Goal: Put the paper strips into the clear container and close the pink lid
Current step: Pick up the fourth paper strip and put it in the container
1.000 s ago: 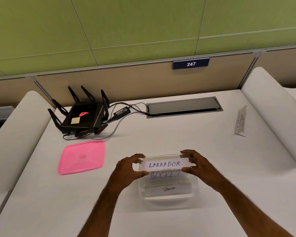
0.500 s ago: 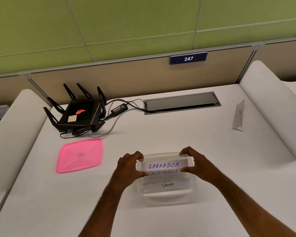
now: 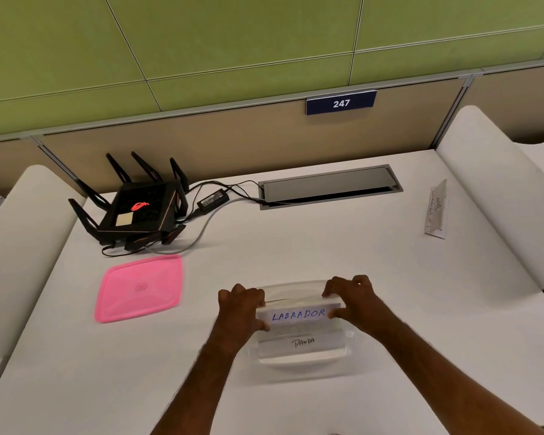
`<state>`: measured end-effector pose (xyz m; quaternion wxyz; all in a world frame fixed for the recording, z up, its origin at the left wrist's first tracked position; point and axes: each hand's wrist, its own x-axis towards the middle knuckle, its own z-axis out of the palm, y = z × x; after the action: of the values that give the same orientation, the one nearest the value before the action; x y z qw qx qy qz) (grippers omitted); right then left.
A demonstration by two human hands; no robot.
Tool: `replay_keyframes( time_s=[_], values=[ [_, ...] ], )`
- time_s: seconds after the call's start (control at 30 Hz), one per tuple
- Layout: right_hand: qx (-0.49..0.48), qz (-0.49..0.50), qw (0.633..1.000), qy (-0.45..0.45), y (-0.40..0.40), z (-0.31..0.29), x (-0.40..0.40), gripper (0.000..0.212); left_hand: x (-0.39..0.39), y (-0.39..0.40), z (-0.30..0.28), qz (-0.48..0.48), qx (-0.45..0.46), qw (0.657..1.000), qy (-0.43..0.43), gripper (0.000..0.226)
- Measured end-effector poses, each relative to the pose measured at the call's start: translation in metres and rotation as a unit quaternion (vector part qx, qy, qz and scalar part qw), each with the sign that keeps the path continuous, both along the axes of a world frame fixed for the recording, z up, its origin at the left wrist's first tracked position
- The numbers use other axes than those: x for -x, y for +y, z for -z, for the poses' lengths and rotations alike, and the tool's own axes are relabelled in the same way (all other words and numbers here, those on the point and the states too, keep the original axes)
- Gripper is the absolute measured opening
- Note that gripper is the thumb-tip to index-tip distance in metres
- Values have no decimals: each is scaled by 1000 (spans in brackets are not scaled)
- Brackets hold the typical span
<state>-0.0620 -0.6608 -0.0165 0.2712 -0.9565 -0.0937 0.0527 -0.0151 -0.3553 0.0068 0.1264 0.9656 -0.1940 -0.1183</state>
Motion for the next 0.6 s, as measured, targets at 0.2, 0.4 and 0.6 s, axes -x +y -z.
replay_keyframes(
  time_s=[0.2,0.4,0.6],
  values=[
    [55,-15,998,-29,3,5,-3,27,-6,-8,3,34,-61,997,-24,42],
    [131,-48,990,-29,8,6,-4,16,-8,-18,8,53,-135,989,-13,33],
    [213,-79,973,-28,14,3,-5,18,-7,-21,10,79,-188,979,-21,25]
  ],
)
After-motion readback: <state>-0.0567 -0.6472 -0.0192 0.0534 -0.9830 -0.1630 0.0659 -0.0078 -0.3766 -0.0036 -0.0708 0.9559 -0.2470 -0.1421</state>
